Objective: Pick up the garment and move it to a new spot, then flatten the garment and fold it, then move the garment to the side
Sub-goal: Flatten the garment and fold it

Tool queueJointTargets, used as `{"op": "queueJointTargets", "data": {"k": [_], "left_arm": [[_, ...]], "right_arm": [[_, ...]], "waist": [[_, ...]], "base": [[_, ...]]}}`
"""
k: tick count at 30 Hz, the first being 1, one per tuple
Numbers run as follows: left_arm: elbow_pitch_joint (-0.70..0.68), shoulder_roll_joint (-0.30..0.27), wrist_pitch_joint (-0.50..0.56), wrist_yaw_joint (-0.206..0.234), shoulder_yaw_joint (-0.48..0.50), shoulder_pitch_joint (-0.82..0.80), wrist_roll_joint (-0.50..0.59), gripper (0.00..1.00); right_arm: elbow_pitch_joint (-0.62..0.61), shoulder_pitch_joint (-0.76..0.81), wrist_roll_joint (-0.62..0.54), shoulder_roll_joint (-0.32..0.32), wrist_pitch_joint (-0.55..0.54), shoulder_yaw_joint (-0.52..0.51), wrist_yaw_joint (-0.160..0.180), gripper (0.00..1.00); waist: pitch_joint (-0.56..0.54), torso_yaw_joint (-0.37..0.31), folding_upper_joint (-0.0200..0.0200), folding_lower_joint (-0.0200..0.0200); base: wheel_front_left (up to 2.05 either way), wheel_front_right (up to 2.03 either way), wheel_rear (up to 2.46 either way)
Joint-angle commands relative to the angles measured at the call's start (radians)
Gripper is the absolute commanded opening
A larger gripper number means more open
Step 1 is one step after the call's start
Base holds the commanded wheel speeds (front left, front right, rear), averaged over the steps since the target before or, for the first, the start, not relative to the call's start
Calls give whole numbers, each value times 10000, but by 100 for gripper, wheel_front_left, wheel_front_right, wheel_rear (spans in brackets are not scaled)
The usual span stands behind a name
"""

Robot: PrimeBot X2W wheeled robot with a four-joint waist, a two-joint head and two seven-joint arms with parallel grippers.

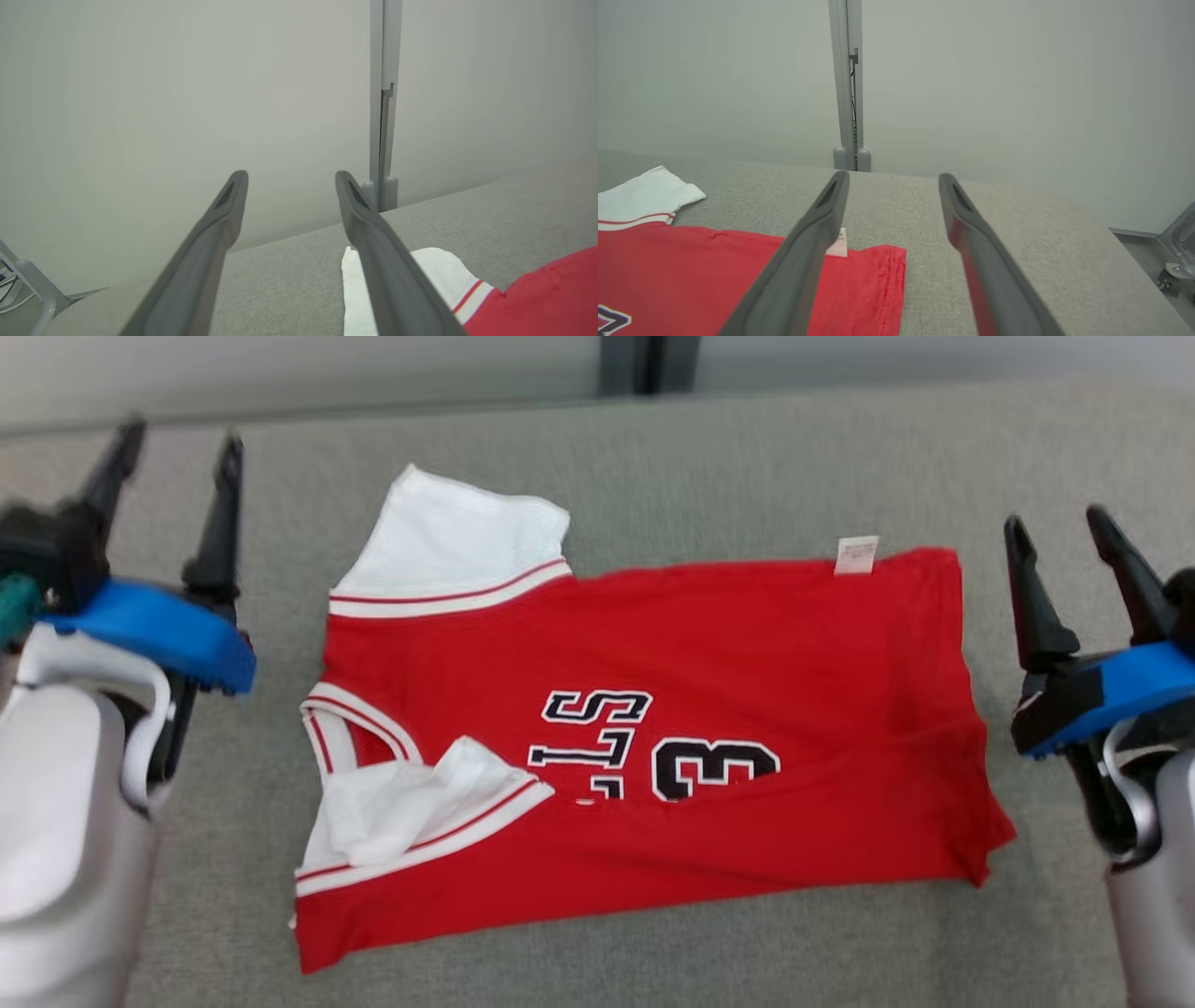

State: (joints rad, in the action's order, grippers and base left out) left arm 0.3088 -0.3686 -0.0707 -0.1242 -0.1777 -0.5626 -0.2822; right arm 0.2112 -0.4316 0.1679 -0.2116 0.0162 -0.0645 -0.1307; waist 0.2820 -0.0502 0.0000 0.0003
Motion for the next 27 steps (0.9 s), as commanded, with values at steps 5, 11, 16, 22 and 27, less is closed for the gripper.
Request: {"op": "queueJointTargets", "data": {"k": [5,11,16,22,27], "left_arm": [[716,-821,831,-57,-1298,-2287,-1016,100],[1676,-1163,1462,-59,-2495,-3604,-2049,100],[2675,-1330,1920,-60,-3560,-4423,-2894,100],[3681,-1559,2460,-61,-4692,-5117,-3664,100],[4082,-1770,2908,-61,-5612,-5642,-4236,100]], "right_arm": [[6,-988,382,-377,-850,176,-1,100],[3,-1401,630,-454,-1034,451,-1,100],[-56,-1689,932,-430,-1073,853,-1,100],[-183,-2025,1042,-424,-1039,1192,-1,100],[-183,-2238,1052,-423,-1001,1359,-1,100]], "waist": [[1314,-188,0,-3],[2077,-504,0,-3],[2634,-866,0,-3],[3048,-1247,0,-3],[3236,-1412,0,-3]], "base": [[0,0,0],[0,0,0],[0,0,0],[0,0,0],[0,0,0]]}}
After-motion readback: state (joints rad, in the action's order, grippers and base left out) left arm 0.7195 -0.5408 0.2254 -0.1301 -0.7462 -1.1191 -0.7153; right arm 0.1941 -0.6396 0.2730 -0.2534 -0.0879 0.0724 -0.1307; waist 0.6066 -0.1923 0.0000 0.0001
